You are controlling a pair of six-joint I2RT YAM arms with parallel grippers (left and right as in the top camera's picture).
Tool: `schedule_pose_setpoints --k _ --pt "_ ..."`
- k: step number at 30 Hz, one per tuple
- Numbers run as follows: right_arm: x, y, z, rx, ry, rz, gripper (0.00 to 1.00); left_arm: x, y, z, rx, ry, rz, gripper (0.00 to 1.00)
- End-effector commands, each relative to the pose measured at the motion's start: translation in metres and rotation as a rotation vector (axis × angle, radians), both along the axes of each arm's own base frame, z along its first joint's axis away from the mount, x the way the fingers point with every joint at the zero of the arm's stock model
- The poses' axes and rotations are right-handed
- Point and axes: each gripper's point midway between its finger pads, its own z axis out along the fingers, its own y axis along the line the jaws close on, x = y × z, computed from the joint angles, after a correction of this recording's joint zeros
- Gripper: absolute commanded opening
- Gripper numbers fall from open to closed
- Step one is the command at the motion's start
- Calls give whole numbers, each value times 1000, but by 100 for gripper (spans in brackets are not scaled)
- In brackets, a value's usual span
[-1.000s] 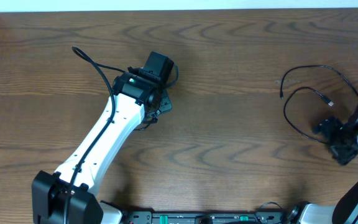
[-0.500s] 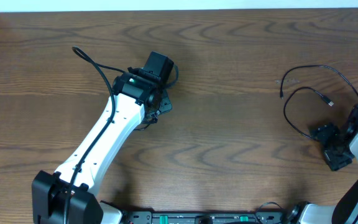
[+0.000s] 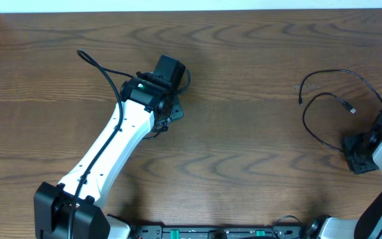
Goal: Untangle cables
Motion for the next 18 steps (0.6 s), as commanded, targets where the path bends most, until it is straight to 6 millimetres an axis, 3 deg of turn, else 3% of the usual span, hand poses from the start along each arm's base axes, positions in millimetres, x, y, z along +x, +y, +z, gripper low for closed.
schedule_pose_setpoints --k 1,8,12,14,18 --pt "-6 1 -1 -4 22 -21 31 1 1 1 11 -2 -7 45" --pt "-27 13 -7 37 103 -21 28 1 1 1 11 -2 -7 45" --pt "-32 15 -11 43 113 -22 8 1 1 1 10 -1 -8 45" --pt "-27 13 -10 32 94 -18 1 1 0 1 3 2 -10 45" --pt "0 11 -5 24 -4 125 1 0 -2 1 -6 5 -12 45"
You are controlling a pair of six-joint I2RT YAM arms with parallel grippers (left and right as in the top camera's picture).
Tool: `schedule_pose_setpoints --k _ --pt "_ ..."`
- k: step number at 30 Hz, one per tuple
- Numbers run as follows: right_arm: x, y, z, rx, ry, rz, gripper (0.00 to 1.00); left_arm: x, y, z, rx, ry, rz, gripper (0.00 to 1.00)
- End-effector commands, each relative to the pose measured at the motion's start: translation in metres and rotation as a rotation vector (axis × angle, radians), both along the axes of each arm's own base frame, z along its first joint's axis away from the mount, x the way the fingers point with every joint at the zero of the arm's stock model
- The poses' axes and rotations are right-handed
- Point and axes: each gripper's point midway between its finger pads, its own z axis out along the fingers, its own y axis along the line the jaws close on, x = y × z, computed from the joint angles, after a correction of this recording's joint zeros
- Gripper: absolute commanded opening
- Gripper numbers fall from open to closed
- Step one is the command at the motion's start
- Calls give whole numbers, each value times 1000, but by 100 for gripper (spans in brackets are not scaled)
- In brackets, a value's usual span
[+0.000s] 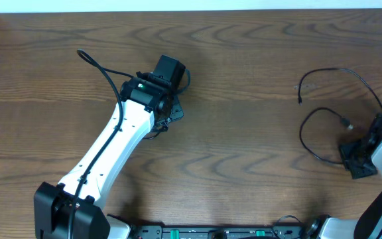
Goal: Untangle cables
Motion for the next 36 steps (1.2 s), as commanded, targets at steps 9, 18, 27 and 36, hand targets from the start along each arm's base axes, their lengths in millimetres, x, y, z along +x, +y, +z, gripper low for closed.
schedule_pose_setpoints --k 9,18,27,36 --pt "74 -17 61 -83 -194 351 1 0 -1 1 -3 3 -11 45" --pt "129 -64 172 -328 -322 389 1 0 -1 1 -3 4 -11 45" --pt "70 -152 230 -580 -175 -12 1 0 -2 1 -9 6 -13 45" --pt "25 -193 240 -525 -266 -266 1 0 -2 1 -9 6 -12 45"
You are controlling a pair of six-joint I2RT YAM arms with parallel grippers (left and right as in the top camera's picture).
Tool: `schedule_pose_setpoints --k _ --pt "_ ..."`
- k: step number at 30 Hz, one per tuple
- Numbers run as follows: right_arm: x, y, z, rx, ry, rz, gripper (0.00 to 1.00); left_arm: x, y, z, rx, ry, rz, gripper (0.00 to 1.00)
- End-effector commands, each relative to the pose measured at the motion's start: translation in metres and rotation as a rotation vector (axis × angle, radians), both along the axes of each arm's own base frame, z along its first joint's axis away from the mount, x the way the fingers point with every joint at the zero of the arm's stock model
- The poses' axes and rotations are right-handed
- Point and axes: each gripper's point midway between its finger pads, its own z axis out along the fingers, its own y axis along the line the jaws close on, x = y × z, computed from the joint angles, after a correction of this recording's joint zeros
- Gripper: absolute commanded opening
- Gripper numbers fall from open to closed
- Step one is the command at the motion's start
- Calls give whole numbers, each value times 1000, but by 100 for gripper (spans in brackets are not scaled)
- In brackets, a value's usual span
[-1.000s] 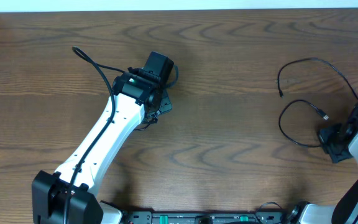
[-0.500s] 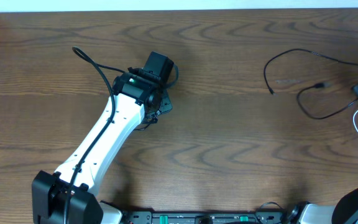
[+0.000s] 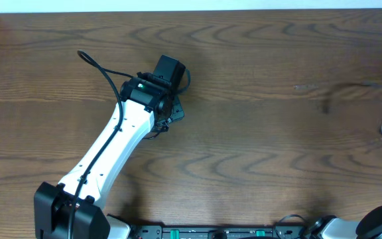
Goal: Untangle cables
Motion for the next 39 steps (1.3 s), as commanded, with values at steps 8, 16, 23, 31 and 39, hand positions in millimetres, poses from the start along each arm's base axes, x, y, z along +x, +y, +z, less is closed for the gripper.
schedule_pose_setpoints --k 8,16,23,31,39 --pt "59 9 18 21 -199 266 1 1 0 1 5 0 -9 45" --pt "67 36 -25 192 -138 324 55 1 0 1 5 0 -9 45" --pt "96 83 -41 333 -172 525 56 1 0 1 5 0 -9 45" --pt "122 167 -51 389 -52 805 60 4 9 2 59 -22 -7 45" --pt "138 283 -60 349 119 1260 67 12 37 6 211 -72 27 45"
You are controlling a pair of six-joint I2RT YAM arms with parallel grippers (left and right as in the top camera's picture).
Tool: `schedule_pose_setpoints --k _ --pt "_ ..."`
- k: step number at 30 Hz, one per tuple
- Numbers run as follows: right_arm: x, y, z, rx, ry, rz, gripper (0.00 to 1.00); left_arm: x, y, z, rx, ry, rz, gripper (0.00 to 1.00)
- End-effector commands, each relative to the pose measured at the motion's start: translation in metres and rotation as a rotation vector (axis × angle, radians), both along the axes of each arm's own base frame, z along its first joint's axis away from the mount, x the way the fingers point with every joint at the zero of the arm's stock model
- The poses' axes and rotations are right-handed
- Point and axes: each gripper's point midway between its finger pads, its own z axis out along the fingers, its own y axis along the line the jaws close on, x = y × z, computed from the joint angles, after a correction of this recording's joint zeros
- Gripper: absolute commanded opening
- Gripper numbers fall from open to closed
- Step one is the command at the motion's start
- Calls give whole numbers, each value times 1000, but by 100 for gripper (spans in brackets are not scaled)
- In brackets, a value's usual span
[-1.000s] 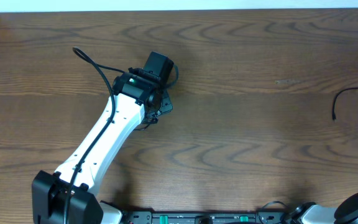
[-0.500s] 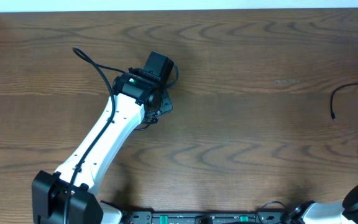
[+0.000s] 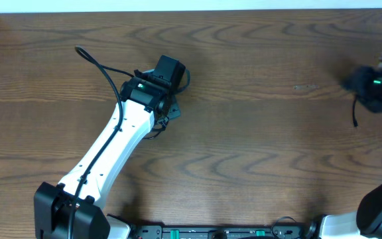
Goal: Untangle cables
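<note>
One thin black cable (image 3: 101,66) lies on the table at the left, its free end at the far left, and runs under my left wrist. My left gripper (image 3: 170,109) points down at the table there, with its fingers hidden beneath the wrist. A short loop of cable (image 3: 155,132) shows just below it. At the far right edge my right gripper (image 3: 369,85) is raised and blurred, shut on a second black cable (image 3: 355,114). One end of that cable dangles below the gripper, and another stretch hangs near the right edge.
The brown wooden table (image 3: 244,146) fills the view. A white wall strip (image 3: 178,5) runs along its far edge. The left arm's white link (image 3: 111,149) lies diagonally from the front left, and the arm bases (image 3: 211,232) stand at the front edge.
My right gripper, almost out of view at the right edge, is now at the upper right with the cable dangling from it. The left cable's free end has shifted slightly. My left arm has barely moved.
At first my right gripper sat low at the right on a looped black cable lying on the table. Then the loop was drawn tighter. Later the cable was gone from the table, and now it hangs from the raised right gripper. My left arm stayed put.
</note>
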Motion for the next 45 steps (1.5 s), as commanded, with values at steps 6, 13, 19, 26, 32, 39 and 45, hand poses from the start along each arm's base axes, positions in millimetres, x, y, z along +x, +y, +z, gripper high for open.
schedule_pose_setpoints --k 6,13,19,26,32,39,45 --pt "5 91 -6 -161 18 409 70 10 32 -5 62 -7 55 45" --pt "-5 108 -9 -153 52 453 71 27 -13 -34 -159 65 -209 45" --pt "-14 101 -13 -178 102 444 71 31 -13 -77 -135 158 -200 45" --pt "-16 98 -14 -190 114 437 72 37 -3 -116 -53 215 -179 46" --pt "-16 98 -14 -190 114 437 71 38 -5 -134 -59 239 -180 45" --pt "-16 97 -14 -190 114 436 71 43 -6 -145 -58 238 -181 45" --pt "-17 97 -15 -189 119 436 71 39 -5 -154 -53 261 -179 38"
